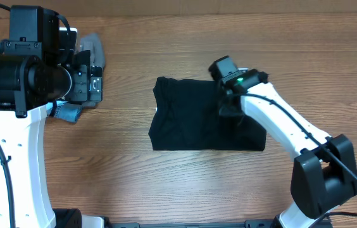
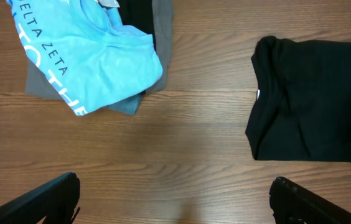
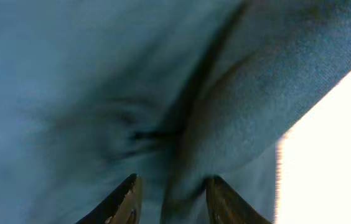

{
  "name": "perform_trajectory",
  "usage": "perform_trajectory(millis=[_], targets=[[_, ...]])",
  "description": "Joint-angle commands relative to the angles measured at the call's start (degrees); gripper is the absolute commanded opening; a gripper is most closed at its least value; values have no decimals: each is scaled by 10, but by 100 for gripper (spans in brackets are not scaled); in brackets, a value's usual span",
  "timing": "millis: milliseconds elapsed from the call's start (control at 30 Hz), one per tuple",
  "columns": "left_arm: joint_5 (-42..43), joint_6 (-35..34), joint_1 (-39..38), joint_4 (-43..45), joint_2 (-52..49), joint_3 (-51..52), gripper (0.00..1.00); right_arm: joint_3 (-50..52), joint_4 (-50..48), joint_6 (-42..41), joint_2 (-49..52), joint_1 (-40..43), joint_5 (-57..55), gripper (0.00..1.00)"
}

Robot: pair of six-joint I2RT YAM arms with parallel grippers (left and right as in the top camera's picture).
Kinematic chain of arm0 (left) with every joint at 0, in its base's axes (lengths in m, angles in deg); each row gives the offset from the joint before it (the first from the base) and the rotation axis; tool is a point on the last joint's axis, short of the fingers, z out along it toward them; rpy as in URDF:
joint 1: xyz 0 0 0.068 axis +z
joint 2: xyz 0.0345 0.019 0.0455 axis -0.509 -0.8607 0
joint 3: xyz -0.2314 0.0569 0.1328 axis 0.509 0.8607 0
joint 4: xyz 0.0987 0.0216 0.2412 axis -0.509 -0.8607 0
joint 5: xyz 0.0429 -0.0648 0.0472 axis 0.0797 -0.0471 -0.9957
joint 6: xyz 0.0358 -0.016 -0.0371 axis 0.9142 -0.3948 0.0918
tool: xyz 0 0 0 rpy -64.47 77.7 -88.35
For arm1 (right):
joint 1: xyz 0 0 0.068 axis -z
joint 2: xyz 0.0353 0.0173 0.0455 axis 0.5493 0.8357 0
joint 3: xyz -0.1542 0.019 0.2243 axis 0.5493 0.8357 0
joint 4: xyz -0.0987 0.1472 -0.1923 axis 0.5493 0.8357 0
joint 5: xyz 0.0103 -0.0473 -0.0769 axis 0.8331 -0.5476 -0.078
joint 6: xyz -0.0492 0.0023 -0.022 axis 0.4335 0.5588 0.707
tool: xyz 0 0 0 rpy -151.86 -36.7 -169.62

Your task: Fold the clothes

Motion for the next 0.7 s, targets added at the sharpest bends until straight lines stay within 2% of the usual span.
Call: perform_trajectory(millis=[0,267,300,333,400,533,667], targets=[[-5,-12,3,1,-3,-5,100,3,-9,-5,-19,-26,17,37],[-5,-12,3,1,-3,-5,100,3,-9,-6,-82,27,-10,33],[-5,-12,3,1,-3,-5,100,3,-12,-21,-93,42,-8,28],[-5,-12,3,1,-3,-5,100,3,-14,-40,-99,61,3,17],[-5,-12,3,1,-3,-5,100,3,-23,-51,-99,89,48,6],[-5,-12,3,1,-3,-5,100,31,-69,-84,-66,130,117,4],[-5,-12,3,1,-3,-5,100,63,-138,-127,-8,129,187,4]])
